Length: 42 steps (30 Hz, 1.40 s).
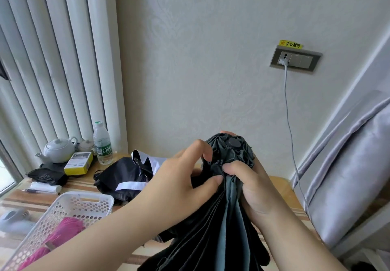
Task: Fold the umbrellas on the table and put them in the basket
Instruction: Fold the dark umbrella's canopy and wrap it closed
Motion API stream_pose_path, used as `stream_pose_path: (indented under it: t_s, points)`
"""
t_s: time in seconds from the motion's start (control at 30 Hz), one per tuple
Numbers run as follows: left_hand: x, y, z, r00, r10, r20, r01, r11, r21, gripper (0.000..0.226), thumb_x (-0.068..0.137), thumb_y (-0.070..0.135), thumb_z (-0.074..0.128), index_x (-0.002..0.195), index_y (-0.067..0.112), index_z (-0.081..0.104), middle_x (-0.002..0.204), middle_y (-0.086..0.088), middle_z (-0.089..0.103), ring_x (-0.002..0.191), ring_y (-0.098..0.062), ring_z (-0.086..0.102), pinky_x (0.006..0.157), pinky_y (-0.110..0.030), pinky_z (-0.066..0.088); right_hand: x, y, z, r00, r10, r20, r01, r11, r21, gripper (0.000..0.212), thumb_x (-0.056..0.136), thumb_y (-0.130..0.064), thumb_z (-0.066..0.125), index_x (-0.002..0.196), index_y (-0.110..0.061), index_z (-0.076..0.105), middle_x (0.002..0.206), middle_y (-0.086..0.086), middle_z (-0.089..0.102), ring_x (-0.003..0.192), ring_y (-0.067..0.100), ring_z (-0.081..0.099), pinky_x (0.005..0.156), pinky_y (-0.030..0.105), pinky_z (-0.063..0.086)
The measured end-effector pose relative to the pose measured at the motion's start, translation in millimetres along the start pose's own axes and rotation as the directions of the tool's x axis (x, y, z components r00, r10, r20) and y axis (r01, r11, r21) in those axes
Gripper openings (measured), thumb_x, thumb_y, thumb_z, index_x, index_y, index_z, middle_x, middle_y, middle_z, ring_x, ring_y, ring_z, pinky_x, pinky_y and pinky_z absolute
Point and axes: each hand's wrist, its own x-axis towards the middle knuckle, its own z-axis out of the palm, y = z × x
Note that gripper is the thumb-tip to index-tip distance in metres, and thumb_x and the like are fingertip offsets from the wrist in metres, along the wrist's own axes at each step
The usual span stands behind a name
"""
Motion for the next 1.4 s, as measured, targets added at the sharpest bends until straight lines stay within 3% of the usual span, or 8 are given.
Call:
stream_pose_path:
  t_s: [0.1, 0.3, 0.5, 0.67, 0.73, 0.83, 1.03, 1.4]
  points:
    - [4, 7, 2, 0.989, -0.093, -0.112, 0.094, 0.996, 0.004, 0.025, 0.082, 0.025, 0.068, 0.083, 0.026, 0.044, 0.052, 0.010, 0.055, 0.037, -0.008, 0.036, 0.043, -0.012, 0.028, 0, 1, 2, 0.999, 0.000, -0.051, -0.002, 1.000, -0.024, 0.047, 0.067, -0.007, 0.052, 0.113, -0.009, 0.060, 0.091, 0.013, 0.067, 0.089, 0.029, 0.065, 0.076, 0.038, 0.054]
    - [7, 9, 1, 0.971, -0.162, -0.175, 0.152, 0.986, -0.067, 0.018, 0.085, 0.011, 0.063, 0.079, 0.024, 0.052, 0.068, 0.010, 0.061, 0.037, -0.003, 0.043, 0.043, -0.011, 0.030, 1, -1, 7, 0.994, -0.004, -0.112, -0.001, 0.999, -0.039, 0.041, 0.065, -0.007, 0.053, 0.105, -0.003, 0.061, 0.086, 0.018, 0.067, 0.082, 0.030, 0.067, 0.070, 0.039, 0.056]
    - [12, -18, -18, 0.948, -0.282, -0.144, 0.238, 0.934, -0.266, 0.018, 0.095, 0.013, 0.052, 0.080, 0.022, 0.048, 0.080, 0.009, 0.073, 0.057, -0.020, 0.052, 0.058, -0.036, 0.044, -5, -11, -5, 0.983, 0.059, -0.173, -0.053, 0.998, 0.043, 0.019, 0.082, 0.003, 0.052, 0.094, -0.007, 0.062, 0.070, 0.004, 0.068, 0.062, 0.015, 0.067, 0.051, 0.021, 0.052]
    - [6, 4, -18, 0.902, 0.122, -0.414, -0.077, 0.989, 0.125, 0.011, 0.087, 0.030, 0.058, 0.082, 0.022, 0.052, 0.084, 0.014, 0.056, 0.074, -0.005, 0.057, 0.066, -0.011, 0.044, -3, -10, 1, 0.985, 0.057, -0.165, -0.055, 0.998, 0.016, 0.038, 0.070, -0.006, 0.059, 0.108, -0.001, 0.062, 0.082, 0.010, 0.071, 0.074, 0.021, 0.070, 0.057, 0.026, 0.055]
    - [5, 14, -13, 0.906, 0.260, -0.335, -0.152, 0.937, 0.316, 0.019, 0.081, 0.036, 0.058, 0.088, 0.018, 0.059, 0.080, 0.015, 0.045, 0.069, -0.003, 0.046, 0.059, -0.012, 0.040, -3, -8, 3, 0.986, 0.043, -0.161, -0.038, 0.999, 0.036, 0.045, 0.066, -0.010, 0.057, 0.110, 0.000, 0.061, 0.084, 0.012, 0.071, 0.076, 0.023, 0.070, 0.059, 0.028, 0.055]
    - [12, 16, -6, 0.952, 0.175, -0.251, -0.049, 0.897, 0.438, 0.023, 0.081, 0.032, 0.059, 0.102, 0.024, 0.059, 0.068, 0.018, 0.037, 0.062, -0.008, 0.040, 0.051, -0.013, 0.035, -4, -8, 6, 0.994, 0.025, -0.102, -0.019, 0.998, 0.058, 0.043, 0.069, -0.010, 0.057, 0.111, -0.001, 0.059, 0.089, 0.013, 0.072, 0.081, 0.024, 0.071, 0.062, 0.027, 0.055]
    - [20, 12, -15, 0.975, -0.013, -0.223, 0.063, 0.973, 0.220, 0.030, 0.082, 0.007, 0.056, 0.094, 0.034, 0.060, 0.071, 0.010, 0.052, 0.074, -0.006, 0.053, 0.066, -0.012, 0.043, -6, -9, 3, 0.994, 0.033, -0.106, -0.031, 0.999, 0.016, 0.044, 0.071, -0.017, 0.059, 0.113, -0.005, 0.061, 0.097, 0.010, 0.074, 0.091, 0.024, 0.071, 0.070, 0.027, 0.057]
    - [20, 5, -28, 0.983, -0.094, -0.158, 0.118, 0.982, 0.149, 0.030, 0.085, 0.012, 0.060, 0.085, 0.041, 0.056, 0.080, 0.019, 0.060, 0.084, 0.005, 0.056, 0.069, -0.006, 0.043, -6, -11, 5, 0.993, 0.064, -0.102, -0.057, 0.996, 0.067, 0.050, 0.072, -0.014, 0.068, 0.118, 0.002, 0.061, 0.097, 0.010, 0.075, 0.088, 0.021, 0.072, 0.068, 0.025, 0.057]
